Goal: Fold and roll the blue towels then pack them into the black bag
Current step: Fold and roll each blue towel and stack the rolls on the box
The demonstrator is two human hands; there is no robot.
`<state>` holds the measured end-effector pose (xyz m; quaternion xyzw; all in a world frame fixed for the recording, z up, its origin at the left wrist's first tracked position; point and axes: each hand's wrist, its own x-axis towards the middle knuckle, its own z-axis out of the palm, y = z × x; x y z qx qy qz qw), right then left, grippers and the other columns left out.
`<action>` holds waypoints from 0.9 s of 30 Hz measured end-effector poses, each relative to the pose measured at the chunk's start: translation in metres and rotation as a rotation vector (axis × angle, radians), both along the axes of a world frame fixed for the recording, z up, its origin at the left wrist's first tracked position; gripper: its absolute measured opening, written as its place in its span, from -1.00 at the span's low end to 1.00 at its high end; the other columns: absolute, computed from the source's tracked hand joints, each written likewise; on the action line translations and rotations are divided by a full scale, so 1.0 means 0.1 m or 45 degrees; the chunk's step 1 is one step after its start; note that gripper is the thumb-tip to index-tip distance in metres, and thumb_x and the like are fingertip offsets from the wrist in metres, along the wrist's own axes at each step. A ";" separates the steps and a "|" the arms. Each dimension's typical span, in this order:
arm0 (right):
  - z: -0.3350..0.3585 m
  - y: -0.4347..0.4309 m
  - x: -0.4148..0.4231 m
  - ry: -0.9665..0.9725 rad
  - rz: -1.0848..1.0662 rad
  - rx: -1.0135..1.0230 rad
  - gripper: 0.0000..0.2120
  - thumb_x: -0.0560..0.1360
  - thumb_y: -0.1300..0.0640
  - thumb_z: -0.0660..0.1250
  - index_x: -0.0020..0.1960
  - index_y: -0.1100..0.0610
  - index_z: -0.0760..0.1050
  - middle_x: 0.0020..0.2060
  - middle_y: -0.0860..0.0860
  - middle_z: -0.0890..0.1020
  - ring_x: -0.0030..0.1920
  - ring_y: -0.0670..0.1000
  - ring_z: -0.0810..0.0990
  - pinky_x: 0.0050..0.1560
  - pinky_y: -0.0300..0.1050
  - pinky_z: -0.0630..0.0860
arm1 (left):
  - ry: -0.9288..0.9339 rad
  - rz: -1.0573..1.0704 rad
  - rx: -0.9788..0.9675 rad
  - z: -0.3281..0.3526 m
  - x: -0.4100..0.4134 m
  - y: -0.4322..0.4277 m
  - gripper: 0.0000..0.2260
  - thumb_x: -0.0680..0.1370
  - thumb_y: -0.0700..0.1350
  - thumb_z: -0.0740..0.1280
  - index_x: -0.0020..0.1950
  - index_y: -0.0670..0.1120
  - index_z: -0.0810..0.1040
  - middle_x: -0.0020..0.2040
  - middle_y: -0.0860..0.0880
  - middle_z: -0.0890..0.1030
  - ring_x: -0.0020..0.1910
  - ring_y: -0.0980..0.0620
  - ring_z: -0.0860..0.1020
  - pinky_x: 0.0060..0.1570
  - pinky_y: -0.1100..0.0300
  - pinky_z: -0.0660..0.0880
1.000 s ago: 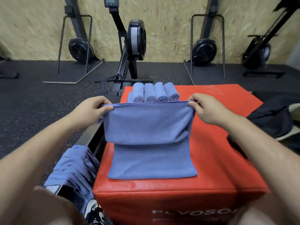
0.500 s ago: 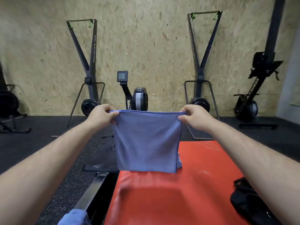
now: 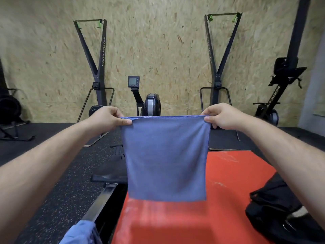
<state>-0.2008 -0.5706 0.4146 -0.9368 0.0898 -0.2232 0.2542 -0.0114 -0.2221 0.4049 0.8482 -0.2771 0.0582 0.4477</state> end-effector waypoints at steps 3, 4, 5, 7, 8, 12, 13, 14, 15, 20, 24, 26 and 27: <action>-0.10 0.00 0.05 0.079 -0.042 -0.005 -0.90 0.58 0.16 0.34 -0.06 -0.01 0.59 -0.35 0.03 0.70 -0.34 -0.04 0.57 -0.24 -0.14 0.39 | 0.044 0.012 0.048 -0.12 0.02 -0.03 -0.69 0.34 0.00 0.63 -0.20 -0.13 0.57 -0.40 -0.06 0.56 -0.41 0.02 0.44 -0.38 0.21 0.34; -0.15 0.00 0.07 0.098 -0.060 -0.005 -0.91 0.57 0.16 0.34 -0.05 0.00 0.59 -0.35 0.04 0.70 -0.37 -0.07 0.55 -0.28 -0.15 0.37 | 0.060 0.008 0.070 -0.18 0.03 -0.05 -0.72 0.37 -0.04 0.62 -0.18 -0.15 0.57 -0.40 -0.09 0.59 -0.40 0.00 0.48 -0.39 0.22 0.35; -0.21 0.00 0.10 0.106 -0.075 0.003 -0.92 0.57 0.16 0.35 -0.05 0.02 0.59 -0.37 0.04 0.70 -0.41 -0.10 0.53 -0.33 -0.18 0.35 | 0.070 0.005 0.085 -0.25 0.04 -0.07 -0.75 0.40 -0.08 0.59 -0.16 -0.17 0.58 -0.39 -0.13 0.61 -0.41 -0.03 0.52 -0.41 0.23 0.37; -0.32 0.02 0.16 0.096 -0.093 0.046 -0.92 0.57 0.21 0.35 -0.06 0.08 0.61 -0.38 0.03 0.69 -0.47 -0.17 0.54 -0.42 -0.29 0.35 | 0.108 0.022 0.069 -0.38 0.06 -0.12 -0.83 0.47 -0.18 0.53 -0.11 -0.19 0.57 -0.32 -0.19 0.65 -0.43 -0.04 0.60 -0.46 0.23 0.46; -0.37 0.03 0.19 0.079 -0.104 0.076 -0.91 0.57 0.23 0.35 -0.07 0.09 0.61 -0.38 0.02 0.69 -0.46 -0.18 0.57 -0.43 -0.34 0.36 | 0.139 0.028 0.026 -0.44 0.06 -0.14 -0.85 0.49 -0.21 0.51 -0.09 -0.21 0.56 -0.27 -0.20 0.67 -0.41 -0.05 0.64 -0.44 0.19 0.55; -0.55 0.03 0.30 -0.067 -0.161 0.158 -0.87 0.55 0.23 0.35 -0.12 0.05 0.61 -0.36 -0.03 0.71 -0.28 -0.09 0.67 -0.15 -0.13 0.57 | 0.107 0.000 -0.142 -0.59 0.11 -0.20 -0.89 0.55 -0.27 0.43 -0.05 -0.25 0.52 -0.15 -0.25 0.70 -0.23 -0.08 0.72 -0.14 0.03 0.67; -0.57 0.04 0.29 -0.106 -0.167 0.167 -0.87 0.54 0.22 0.35 -0.12 0.04 0.62 -0.35 -0.04 0.71 -0.25 -0.09 0.67 -0.12 -0.12 0.57 | 0.083 -0.008 -0.154 -0.62 0.10 -0.20 -0.90 0.55 -0.27 0.43 -0.04 -0.25 0.52 -0.15 -0.25 0.71 -0.25 -0.02 0.71 -0.18 0.09 0.66; -0.61 0.05 0.27 -0.136 -0.169 0.170 -0.87 0.54 0.21 0.35 -0.11 0.03 0.62 -0.34 -0.05 0.71 -0.24 -0.10 0.66 -0.13 -0.14 0.56 | 0.072 -0.018 -0.160 -0.65 0.10 -0.19 -0.91 0.55 -0.26 0.42 -0.04 -0.24 0.53 -0.15 -0.22 0.71 -0.26 0.03 0.70 -0.22 0.16 0.63; -0.65 0.06 0.24 -0.150 -0.170 0.173 -0.87 0.53 0.21 0.34 -0.11 0.03 0.62 -0.33 -0.07 0.71 -0.25 -0.12 0.65 -0.17 -0.16 0.53 | 0.075 -0.039 -0.167 -0.70 0.10 -0.19 -0.92 0.55 -0.24 0.43 -0.03 -0.22 0.56 -0.16 -0.19 0.71 -0.23 0.02 0.71 -0.19 0.16 0.63; -1.14 0.15 -0.05 -0.100 -0.144 0.139 -0.90 0.51 0.20 0.37 -0.09 0.03 0.63 -0.23 -0.10 0.70 -0.20 -0.13 0.64 -0.21 -0.26 0.49 | 0.129 -0.131 -0.113 -1.23 -0.04 -0.06 -0.93 0.53 -0.15 0.48 -0.07 -0.13 0.66 -0.20 -0.14 0.71 -0.25 0.03 0.64 -0.16 0.18 0.60; -1.90 0.20 -0.33 0.033 -0.041 -0.002 -0.92 0.52 0.22 0.40 -0.06 0.07 0.63 -0.19 -0.10 0.66 -0.12 -0.04 0.59 -0.06 -0.23 0.46 | 0.200 -0.161 0.111 -1.89 -0.23 0.12 -0.91 0.51 -0.09 0.50 -0.13 -0.07 0.66 -0.30 0.00 0.61 -0.32 0.08 0.46 -0.24 0.17 0.37; -2.29 0.21 -0.47 0.138 0.020 0.010 -0.92 0.52 0.22 0.41 -0.06 0.07 0.63 -0.16 -0.11 0.66 -0.09 -0.06 0.57 -0.01 -0.17 0.40 | 0.284 -0.213 0.179 -2.21 -0.32 0.20 -0.92 0.50 -0.12 0.51 -0.14 -0.10 0.66 -0.26 -0.09 0.63 -0.24 0.07 0.49 -0.15 0.12 0.40; -2.45 0.19 -0.54 0.207 0.054 0.050 -0.92 0.52 0.22 0.41 -0.06 0.05 0.62 -0.14 -0.11 0.67 -0.08 -0.08 0.57 -0.02 -0.20 0.38 | 0.323 -0.258 0.199 -2.33 -0.37 0.24 -0.92 0.50 -0.15 0.51 -0.13 -0.12 0.66 -0.21 -0.14 0.66 -0.19 0.05 0.52 -0.08 0.11 0.43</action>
